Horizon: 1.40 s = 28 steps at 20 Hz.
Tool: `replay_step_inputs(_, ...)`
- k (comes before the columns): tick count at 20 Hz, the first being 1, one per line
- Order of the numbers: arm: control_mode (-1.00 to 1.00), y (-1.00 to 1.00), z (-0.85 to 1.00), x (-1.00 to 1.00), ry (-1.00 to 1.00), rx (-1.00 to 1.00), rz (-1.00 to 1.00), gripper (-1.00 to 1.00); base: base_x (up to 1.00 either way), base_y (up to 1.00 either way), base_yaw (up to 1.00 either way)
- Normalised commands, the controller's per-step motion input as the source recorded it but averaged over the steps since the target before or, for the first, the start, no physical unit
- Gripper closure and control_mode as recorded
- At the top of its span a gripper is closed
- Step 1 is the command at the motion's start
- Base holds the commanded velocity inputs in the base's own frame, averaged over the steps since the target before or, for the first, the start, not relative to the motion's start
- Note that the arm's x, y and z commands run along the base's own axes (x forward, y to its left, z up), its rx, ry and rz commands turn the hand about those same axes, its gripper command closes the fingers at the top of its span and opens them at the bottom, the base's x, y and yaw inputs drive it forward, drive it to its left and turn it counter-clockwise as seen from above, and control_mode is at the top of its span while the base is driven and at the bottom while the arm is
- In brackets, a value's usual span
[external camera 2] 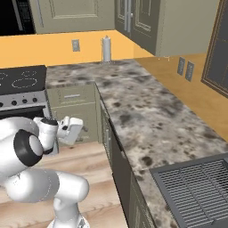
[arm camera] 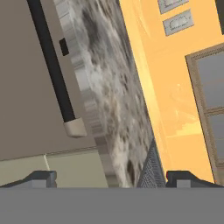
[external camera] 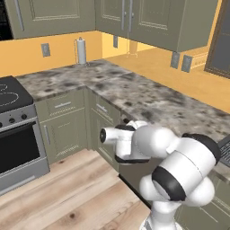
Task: Open the dishwasher door and pull out the top rack.
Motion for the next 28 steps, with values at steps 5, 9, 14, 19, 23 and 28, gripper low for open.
replay_step_inputs(5,-1.0,-0.11,-0.24,0.15,0.0,-0.11,0.0,-1.0,0.0,0.0,0.0)
replay_step_inputs(9,-1.0,-0.09,-0.19,0.15,0.0,-0.11,0.0,-1.0,0.0,0.0,0.0)
replay_step_inputs(14,-1.0,-0.07,-0.1,0.12,-0.03,-0.1,0.0,-1.0,0.0,0.0,0.0)
replay_step_inputs(19,-1.0,-0.07,-0.12,0.17,-0.01,-0.07,0.0,-1.0,0.0,0.0,0.0)
replay_step_inputs(23,-1.0,-0.08,-0.11,0.22,0.0,-0.05,0.0,-1.0,0.0,0.0,0.0)
replay_step_inputs(28,-1.0,-0.07,-0.12,0.23,0.0,-0.05,0.0,-1.0,0.0,0.0,0.0)
